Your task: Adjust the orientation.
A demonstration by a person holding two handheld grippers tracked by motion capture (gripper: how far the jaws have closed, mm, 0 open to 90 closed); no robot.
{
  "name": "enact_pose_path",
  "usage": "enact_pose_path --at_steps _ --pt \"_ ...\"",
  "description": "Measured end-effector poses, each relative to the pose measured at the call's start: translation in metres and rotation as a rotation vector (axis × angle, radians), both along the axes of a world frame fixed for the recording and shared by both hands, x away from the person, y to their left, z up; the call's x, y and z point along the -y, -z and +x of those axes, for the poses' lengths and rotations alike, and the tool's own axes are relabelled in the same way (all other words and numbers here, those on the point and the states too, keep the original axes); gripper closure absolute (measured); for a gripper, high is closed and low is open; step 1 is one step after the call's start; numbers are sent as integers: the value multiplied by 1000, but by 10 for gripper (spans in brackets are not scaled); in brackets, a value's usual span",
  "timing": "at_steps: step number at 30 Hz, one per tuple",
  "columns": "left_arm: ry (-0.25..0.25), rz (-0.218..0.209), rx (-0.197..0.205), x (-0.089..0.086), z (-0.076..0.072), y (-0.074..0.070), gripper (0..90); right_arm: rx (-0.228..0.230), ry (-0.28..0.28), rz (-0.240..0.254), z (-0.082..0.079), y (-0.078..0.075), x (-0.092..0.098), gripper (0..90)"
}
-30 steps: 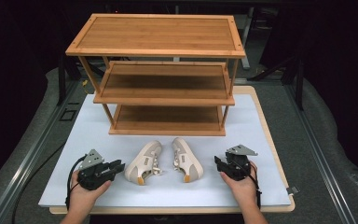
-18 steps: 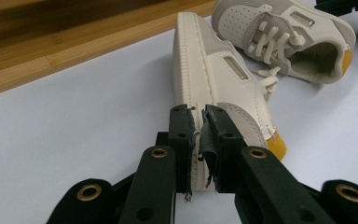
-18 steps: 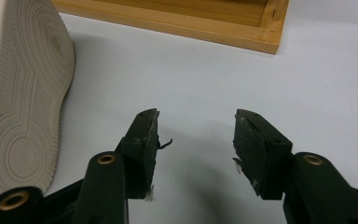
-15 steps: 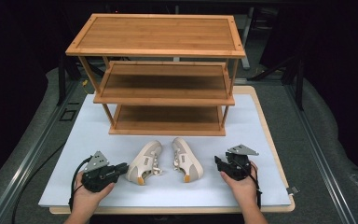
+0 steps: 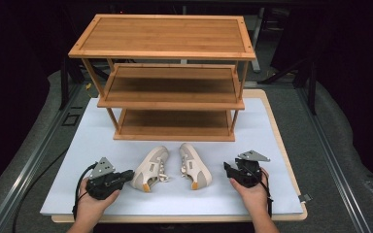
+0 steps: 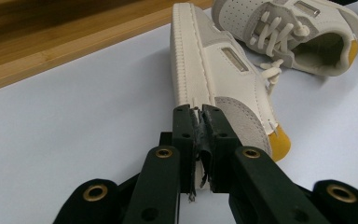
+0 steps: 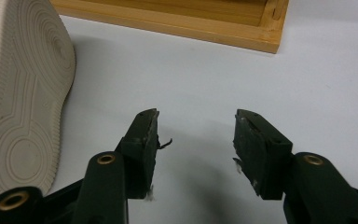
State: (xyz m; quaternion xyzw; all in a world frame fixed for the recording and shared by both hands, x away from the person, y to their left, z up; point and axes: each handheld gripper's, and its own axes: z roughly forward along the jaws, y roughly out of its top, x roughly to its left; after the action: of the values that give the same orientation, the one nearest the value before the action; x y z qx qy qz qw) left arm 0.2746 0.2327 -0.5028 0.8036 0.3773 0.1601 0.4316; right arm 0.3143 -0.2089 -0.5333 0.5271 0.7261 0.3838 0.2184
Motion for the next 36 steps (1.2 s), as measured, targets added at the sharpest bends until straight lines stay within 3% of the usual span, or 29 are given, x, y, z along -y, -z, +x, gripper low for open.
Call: enact_pose_path --at_steps 10,19,25,27,31,32,34,36 --pt "-14 -10 -6 -3 2 1 850 2 12 -8 0 0 0 495" --pt "-75 -6 -15 -13 9 4 864 6 12 3 1 1 1 495" --pt "-107 -38 -50 -23 17 9 869 -3 8 14 1 1 1 495" --pt "-109 -31 -53 -24 17 10 873 3 13 12 1 1 1 495" --pt "-113 4 -119 -25 23 21 881 2 9 16 1 1 1 495" --pt "-98 -7 -133 -25 25 23 863 0 11 18 1 1 1 495" --pt "-90 -17 -148 -23 26 24 855 0 12 21 0 1 1 495" --pt "-87 3 -138 -21 25 23 861 4 12 19 0 1 1 495"
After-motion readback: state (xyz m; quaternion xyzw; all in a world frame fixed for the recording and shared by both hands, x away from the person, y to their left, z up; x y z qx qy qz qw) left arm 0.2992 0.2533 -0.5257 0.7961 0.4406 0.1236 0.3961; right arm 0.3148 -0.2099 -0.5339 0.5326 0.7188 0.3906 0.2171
